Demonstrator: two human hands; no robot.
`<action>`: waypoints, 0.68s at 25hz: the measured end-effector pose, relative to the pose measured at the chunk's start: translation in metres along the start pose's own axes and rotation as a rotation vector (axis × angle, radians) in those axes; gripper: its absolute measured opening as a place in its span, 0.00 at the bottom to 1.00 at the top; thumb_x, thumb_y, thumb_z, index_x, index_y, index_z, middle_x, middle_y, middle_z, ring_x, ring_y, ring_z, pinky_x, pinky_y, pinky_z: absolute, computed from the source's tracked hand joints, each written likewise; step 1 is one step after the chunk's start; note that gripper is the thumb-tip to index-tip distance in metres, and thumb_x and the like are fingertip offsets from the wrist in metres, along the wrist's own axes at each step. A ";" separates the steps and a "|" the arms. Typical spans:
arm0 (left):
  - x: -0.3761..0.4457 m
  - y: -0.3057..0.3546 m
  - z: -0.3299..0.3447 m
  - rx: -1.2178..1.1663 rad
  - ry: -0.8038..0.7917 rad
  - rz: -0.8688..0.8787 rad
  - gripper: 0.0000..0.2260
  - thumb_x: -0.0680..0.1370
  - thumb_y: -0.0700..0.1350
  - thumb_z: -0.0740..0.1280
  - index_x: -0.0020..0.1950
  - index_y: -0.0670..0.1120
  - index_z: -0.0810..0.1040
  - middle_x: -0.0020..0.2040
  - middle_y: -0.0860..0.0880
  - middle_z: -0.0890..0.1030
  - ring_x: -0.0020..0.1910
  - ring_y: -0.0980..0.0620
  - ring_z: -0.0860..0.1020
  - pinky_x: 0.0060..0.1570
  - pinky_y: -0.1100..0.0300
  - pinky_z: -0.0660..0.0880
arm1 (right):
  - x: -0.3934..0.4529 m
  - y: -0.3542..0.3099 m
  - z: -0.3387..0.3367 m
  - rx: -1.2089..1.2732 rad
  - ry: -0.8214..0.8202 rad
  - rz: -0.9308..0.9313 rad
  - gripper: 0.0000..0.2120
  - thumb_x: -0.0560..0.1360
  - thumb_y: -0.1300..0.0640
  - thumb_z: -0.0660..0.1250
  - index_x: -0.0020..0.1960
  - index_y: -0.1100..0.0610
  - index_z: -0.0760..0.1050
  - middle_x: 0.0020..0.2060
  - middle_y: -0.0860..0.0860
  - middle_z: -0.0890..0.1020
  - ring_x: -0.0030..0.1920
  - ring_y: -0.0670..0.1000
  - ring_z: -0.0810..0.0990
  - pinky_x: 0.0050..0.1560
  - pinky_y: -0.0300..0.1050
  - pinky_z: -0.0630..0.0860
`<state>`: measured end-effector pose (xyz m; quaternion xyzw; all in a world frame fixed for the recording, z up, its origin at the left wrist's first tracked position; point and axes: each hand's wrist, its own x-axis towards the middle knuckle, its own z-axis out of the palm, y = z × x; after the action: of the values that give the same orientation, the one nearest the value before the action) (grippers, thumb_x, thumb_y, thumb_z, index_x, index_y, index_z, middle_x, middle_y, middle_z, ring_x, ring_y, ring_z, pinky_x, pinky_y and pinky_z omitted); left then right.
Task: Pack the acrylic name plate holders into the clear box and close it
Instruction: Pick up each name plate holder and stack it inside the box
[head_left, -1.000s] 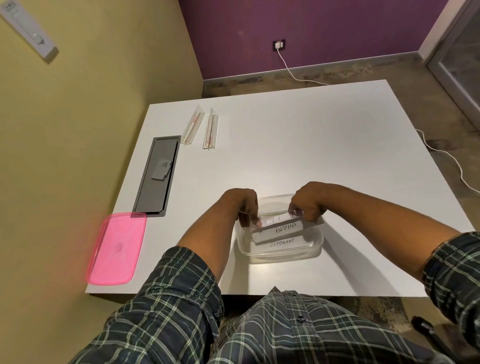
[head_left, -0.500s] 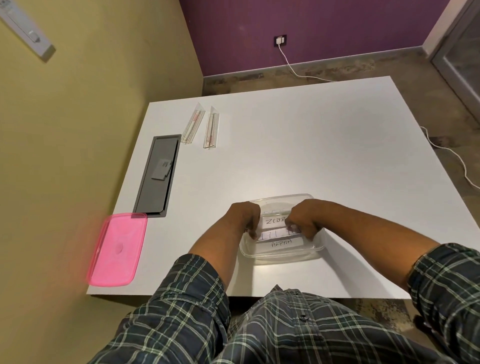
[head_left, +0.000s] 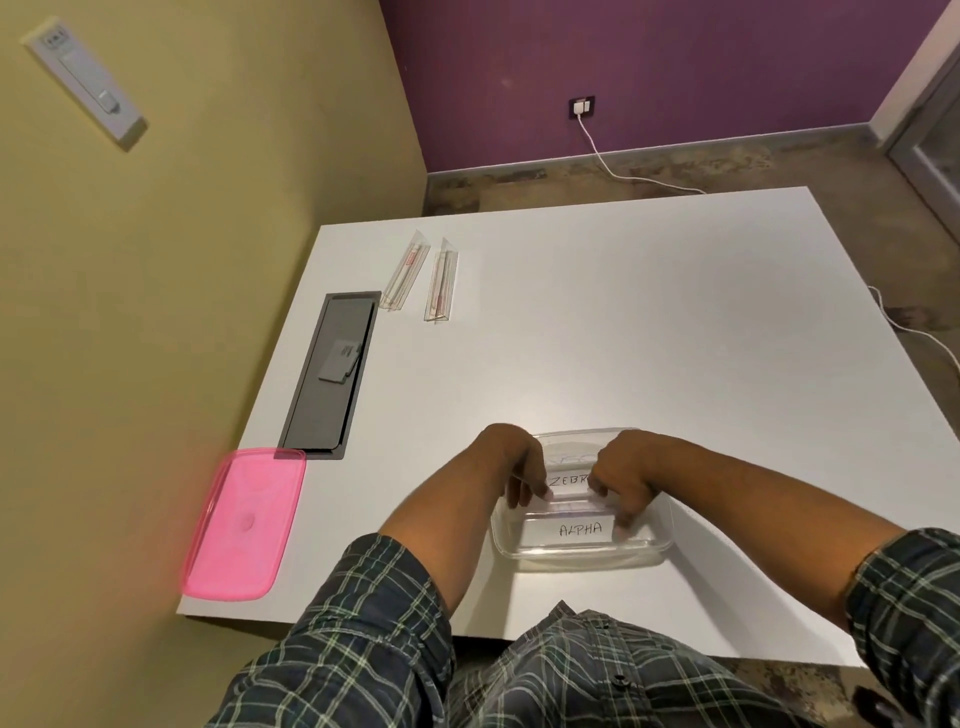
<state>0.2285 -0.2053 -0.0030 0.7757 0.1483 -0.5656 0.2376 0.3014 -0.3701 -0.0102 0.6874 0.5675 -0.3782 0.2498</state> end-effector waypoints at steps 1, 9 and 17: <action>-0.003 0.002 -0.010 0.003 -0.005 0.001 0.14 0.83 0.46 0.65 0.45 0.36 0.81 0.53 0.36 0.84 0.47 0.44 0.82 0.60 0.51 0.78 | 0.001 0.004 -0.008 0.099 0.010 0.000 0.29 0.65 0.31 0.74 0.57 0.48 0.79 0.50 0.48 0.85 0.50 0.53 0.82 0.50 0.45 0.74; -0.025 -0.047 -0.099 -0.315 0.502 0.179 0.15 0.81 0.45 0.60 0.40 0.40 0.80 0.47 0.38 0.87 0.43 0.46 0.86 0.41 0.59 0.74 | 0.026 0.052 -0.096 0.521 0.412 0.025 0.12 0.71 0.38 0.72 0.44 0.46 0.82 0.42 0.43 0.85 0.43 0.46 0.83 0.48 0.47 0.78; 0.005 -0.139 -0.173 -0.470 0.945 0.136 0.13 0.76 0.46 0.66 0.40 0.38 0.79 0.42 0.42 0.85 0.45 0.43 0.84 0.49 0.49 0.82 | 0.098 0.097 -0.179 0.794 0.476 0.094 0.27 0.76 0.43 0.72 0.71 0.53 0.73 0.61 0.49 0.82 0.61 0.50 0.79 0.60 0.42 0.72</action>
<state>0.3010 0.0044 0.0070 0.8795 0.3113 -0.0895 0.3485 0.4444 -0.1958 0.0082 0.8225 0.3884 -0.3863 -0.1531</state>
